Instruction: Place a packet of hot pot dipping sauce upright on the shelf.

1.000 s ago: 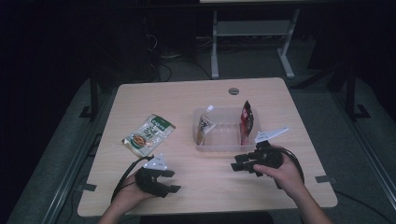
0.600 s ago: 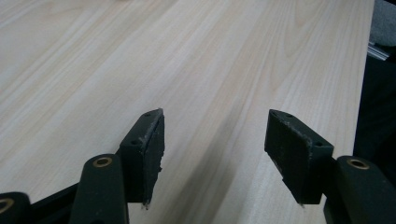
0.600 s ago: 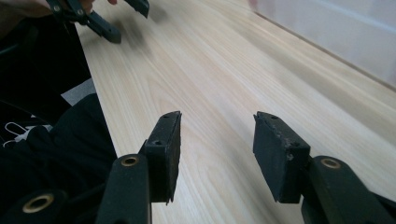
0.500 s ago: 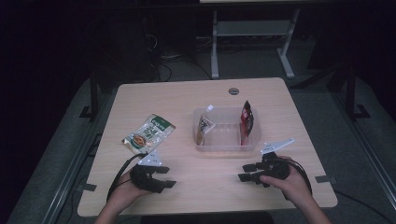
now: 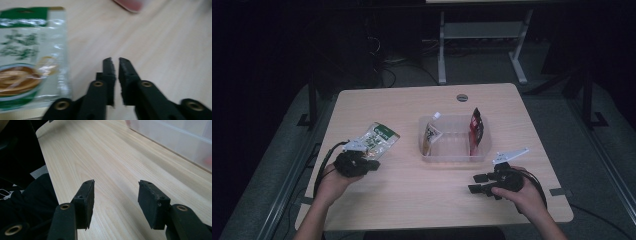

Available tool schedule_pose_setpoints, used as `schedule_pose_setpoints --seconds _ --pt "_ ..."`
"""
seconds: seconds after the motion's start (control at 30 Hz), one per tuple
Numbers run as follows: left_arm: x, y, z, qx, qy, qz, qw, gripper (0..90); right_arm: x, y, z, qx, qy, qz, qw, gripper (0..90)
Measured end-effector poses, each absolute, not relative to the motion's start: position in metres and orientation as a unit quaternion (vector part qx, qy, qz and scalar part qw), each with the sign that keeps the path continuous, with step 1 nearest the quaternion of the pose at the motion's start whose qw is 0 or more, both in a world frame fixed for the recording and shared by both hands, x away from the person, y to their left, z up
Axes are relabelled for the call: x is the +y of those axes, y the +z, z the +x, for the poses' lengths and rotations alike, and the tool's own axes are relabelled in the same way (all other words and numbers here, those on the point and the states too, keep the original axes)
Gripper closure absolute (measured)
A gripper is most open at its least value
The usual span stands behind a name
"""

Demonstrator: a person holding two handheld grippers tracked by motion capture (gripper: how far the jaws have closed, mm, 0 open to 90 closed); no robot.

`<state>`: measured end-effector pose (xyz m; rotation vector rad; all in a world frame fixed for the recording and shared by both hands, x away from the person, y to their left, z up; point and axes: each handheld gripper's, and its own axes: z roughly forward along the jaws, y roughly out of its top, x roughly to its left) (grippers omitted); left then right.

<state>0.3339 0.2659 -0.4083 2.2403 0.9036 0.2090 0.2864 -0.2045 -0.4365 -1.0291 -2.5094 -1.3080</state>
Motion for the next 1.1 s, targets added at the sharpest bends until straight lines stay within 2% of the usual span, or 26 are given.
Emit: schedule_pose_setpoints --seconds 0.2,0.23,0.33,0.5,0.57,0.7,0.9,1.1 --pt "0.283 -0.403 0.357 0.376 0.117 0.852 0.346 89.0 -0.201 -0.435 0.286 -0.833 -0.434 -0.337 0.063 46.6" --pt "0.287 -0.404 0.362 0.385 0.124 0.849 0.34 83.1 -0.201 -0.435 0.286 -0.833 -0.435 -0.337 0.063 46.6" --pt "0.294 -0.408 0.376 0.403 0.13 0.841 0.336 78.0 -0.2 -0.435 0.285 -0.835 -0.433 -0.334 0.063 46.7" --pt "0.304 -0.415 0.395 0.422 0.148 0.835 0.32 75.6 -0.201 -0.437 0.287 -0.835 -0.432 -0.336 0.065 46.8" --pt "0.309 -0.418 0.402 0.432 0.155 0.827 0.324 77.6 -0.201 -0.437 0.287 -0.833 -0.434 -0.336 0.067 46.9" --pt "0.32 -0.427 0.415 0.465 0.159 0.805 0.332 89.3 -0.201 -0.438 0.287 -0.833 -0.431 -0.34 0.07 47.0" --pt "0.333 -0.439 0.428 0.498 0.174 0.778 0.341 89.4 -0.202 -0.438 0.288 -0.833 -0.431 -0.34 0.07 47.2" --pt "0.335 -0.449 0.433 0.511 0.155 0.776 0.336 89.6 -0.202 -0.439 0.288 -0.834 -0.43 -0.339 0.07 47.3"
